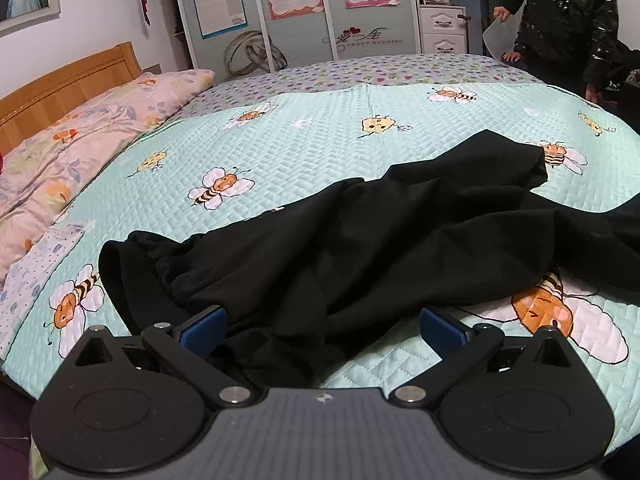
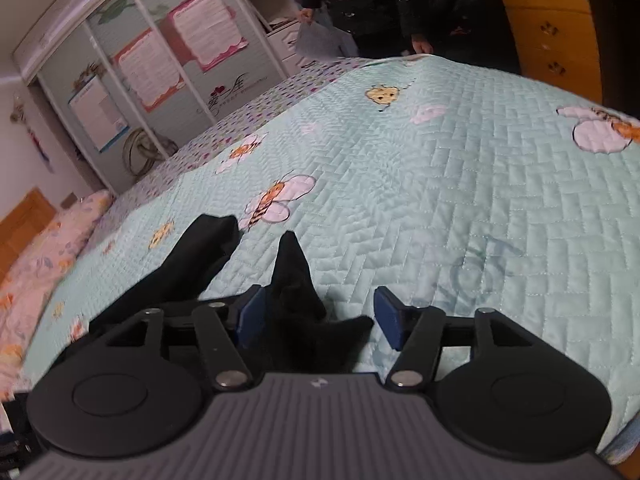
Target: Fold clothes
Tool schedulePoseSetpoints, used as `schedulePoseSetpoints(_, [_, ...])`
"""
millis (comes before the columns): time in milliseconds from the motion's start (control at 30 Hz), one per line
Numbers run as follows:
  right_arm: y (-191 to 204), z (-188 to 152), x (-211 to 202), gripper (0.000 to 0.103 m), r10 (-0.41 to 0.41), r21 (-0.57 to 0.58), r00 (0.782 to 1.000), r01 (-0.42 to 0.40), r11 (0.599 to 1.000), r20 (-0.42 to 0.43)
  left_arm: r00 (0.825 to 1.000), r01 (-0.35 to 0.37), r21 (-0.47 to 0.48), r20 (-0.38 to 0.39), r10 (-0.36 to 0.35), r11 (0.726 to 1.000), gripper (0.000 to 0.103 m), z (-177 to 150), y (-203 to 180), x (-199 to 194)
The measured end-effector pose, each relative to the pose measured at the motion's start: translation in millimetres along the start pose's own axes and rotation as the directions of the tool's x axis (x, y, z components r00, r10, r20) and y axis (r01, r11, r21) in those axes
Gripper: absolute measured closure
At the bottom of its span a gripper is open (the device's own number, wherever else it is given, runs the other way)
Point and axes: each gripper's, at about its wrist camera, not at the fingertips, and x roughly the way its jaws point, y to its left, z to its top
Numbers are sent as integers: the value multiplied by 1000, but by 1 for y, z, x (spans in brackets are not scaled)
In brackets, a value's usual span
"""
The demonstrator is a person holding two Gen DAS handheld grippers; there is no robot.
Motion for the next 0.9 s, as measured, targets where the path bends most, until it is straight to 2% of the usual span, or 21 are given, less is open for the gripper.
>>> schedulePoseSetpoints(333, [-19, 4, 6, 37, -26, 86, 1000, 26, 996, 3, 1000, 4, 24, -12, -4, 1000, 1, 0, -6, 3])
schedulePoseSetpoints(533, [-25, 0, 15, 35, 39, 142, 998, -33, 989, -45, 1000, 5, 25, -16, -4, 1000, 1, 0, -7, 2])
schedulePoseSetpoints(633, [-12, -3, 26, 30, 93, 95, 994, -87, 992, -62, 1000, 5, 38, -17, -4, 999, 1, -1, -10, 1])
schedulePoseSetpoints(767, [12, -5, 48, 30, 86, -13, 994, -88, 996, -72, 1000, 1, 55, -17, 0, 999, 1, -1, -15, -1])
schedulePoseSetpoints(800, [17, -4, 55, 37, 79, -44, 993, -83, 996, -85, 1000, -1, 57, -16, 1, 998, 1, -1, -15, -2])
schedulePoseSetpoints(833, [21, -4, 60, 69, 70, -73, 993, -77, 994, -100, 1000, -2, 58, -15, 3, 998, 1, 0, -15, -3])
schedulePoseSetpoints(867, [26, -4, 66, 96, 60, -102, 991, -72, 992, -116, 1000, -6, 61, -15, 7, 998, 1, 0, -16, -3])
schedulePoseSetpoints(900, [30, -3, 68, 94, 47, -124, 993, -61, 990, -111, 1000, -9, 62, -15, 10, 998, 1, 0, -17, -3])
